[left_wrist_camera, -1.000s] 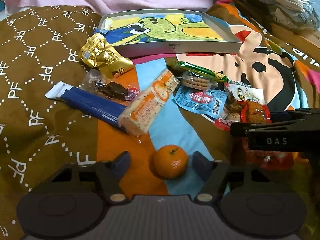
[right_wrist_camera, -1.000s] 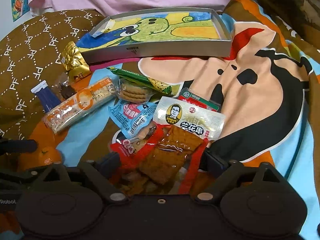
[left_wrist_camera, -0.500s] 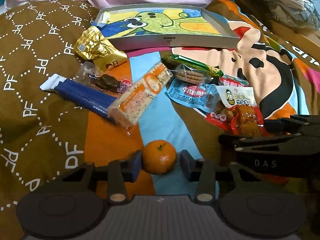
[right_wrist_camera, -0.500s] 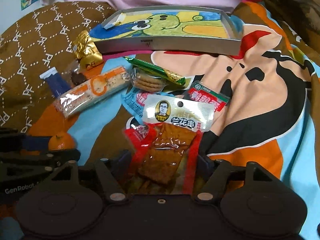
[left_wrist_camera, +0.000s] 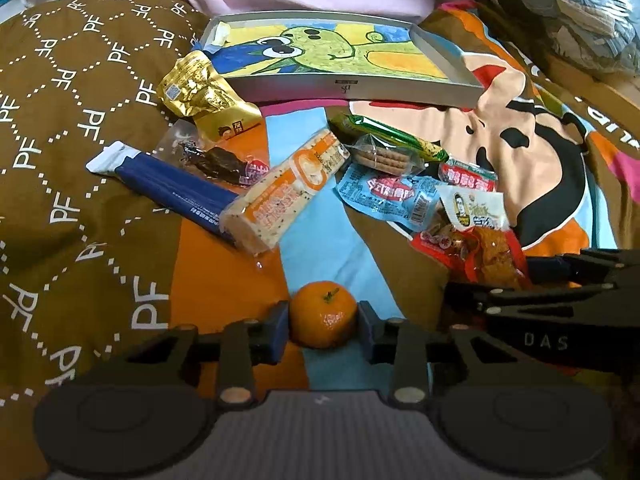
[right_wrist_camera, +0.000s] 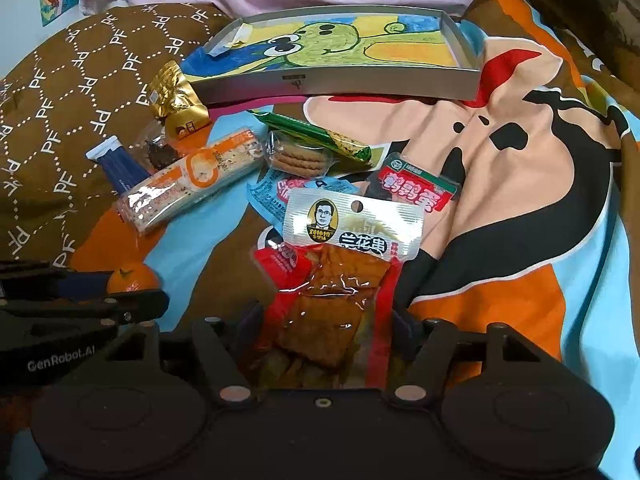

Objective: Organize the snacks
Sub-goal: 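Grasp the tangerine with the left tool while the right tool grasps the red spicy strip pack, then carry the tangerine and red strip pack into the tray and open both tools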

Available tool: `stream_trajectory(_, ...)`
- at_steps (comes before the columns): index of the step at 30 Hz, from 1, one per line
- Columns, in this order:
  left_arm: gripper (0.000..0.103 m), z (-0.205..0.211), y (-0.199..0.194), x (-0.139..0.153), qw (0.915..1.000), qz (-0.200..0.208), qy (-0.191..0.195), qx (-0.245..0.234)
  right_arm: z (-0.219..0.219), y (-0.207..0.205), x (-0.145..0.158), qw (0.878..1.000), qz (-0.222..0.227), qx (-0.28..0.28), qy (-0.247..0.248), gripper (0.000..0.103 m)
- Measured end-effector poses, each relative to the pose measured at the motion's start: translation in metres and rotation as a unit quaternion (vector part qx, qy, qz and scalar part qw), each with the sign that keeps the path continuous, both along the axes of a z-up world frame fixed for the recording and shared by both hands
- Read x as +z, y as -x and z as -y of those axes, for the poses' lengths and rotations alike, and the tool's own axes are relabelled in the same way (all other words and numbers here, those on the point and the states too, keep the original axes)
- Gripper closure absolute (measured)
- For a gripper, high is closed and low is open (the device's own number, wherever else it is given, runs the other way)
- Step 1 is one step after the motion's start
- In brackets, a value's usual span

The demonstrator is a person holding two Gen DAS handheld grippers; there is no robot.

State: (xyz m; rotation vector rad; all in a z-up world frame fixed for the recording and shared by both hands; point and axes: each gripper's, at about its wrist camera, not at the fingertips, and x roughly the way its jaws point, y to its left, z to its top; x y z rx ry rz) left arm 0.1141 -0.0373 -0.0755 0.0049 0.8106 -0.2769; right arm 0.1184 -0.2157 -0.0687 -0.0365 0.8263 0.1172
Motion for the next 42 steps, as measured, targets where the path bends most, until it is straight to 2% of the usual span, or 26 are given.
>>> stream_trajectory(4, 0.065, 0.004, 0.003, 0.006, 0.9999, 0.013, 0.008, 0.0, -0.003, 0.004, 0.004, 1.0, 0.011, 0.01, 0.006, 0.038)
stream_trajectory(6, 0.065, 0.007, 0.006, 0.01, 0.9997, 0.02, 0.012, -0.001, -0.004, 0.008, 0.008, 1.0, 0.024, 0.015, 0.012, 0.046)
stream_trajectory(8, 0.065, 0.01, 0.008, 0.012, 0.9997, 0.023, 0.012, -0.005, -0.005, 0.01, 0.011, 0.999, 0.032, 0.02, 0.015, 0.048)
stream_trajectory(15, 0.065, 0.011, 0.012, 0.014, 0.9996, 0.028, 0.008, 0.001, 0.0, 0.011, 0.013, 1.0, 0.026, 0.013, -0.004, 0.052)
stream_trajectory(27, 0.065, 0.009, 0.011, 0.02, 0.9991, 0.035, 0.016, 0.019, 0.001, 0.013, 0.02, 0.998, 0.057, 0.014, -0.01, 0.054)
stream_trajectory(31, 0.065, 0.015, 0.003, 0.03, 0.9986, 0.049, 0.008, 0.017, 0.0, 0.014, 0.026, 0.997, 0.075, 0.02, -0.01, 0.054)
stream_trajectory(36, 0.065, 0.019, -0.015, 0.041, 0.9977, 0.056, 0.024, 0.032, 0.002, 0.009, 0.032, 0.995, 0.098, 0.018, -0.004, 0.054)
stream_trajectory(42, 0.064, 0.023, -0.037, 0.056, 0.9959, 0.075, 0.017, 0.047, 0.014, -0.004, 0.044, 0.993, 0.116, 0.005, -0.02, 0.054)
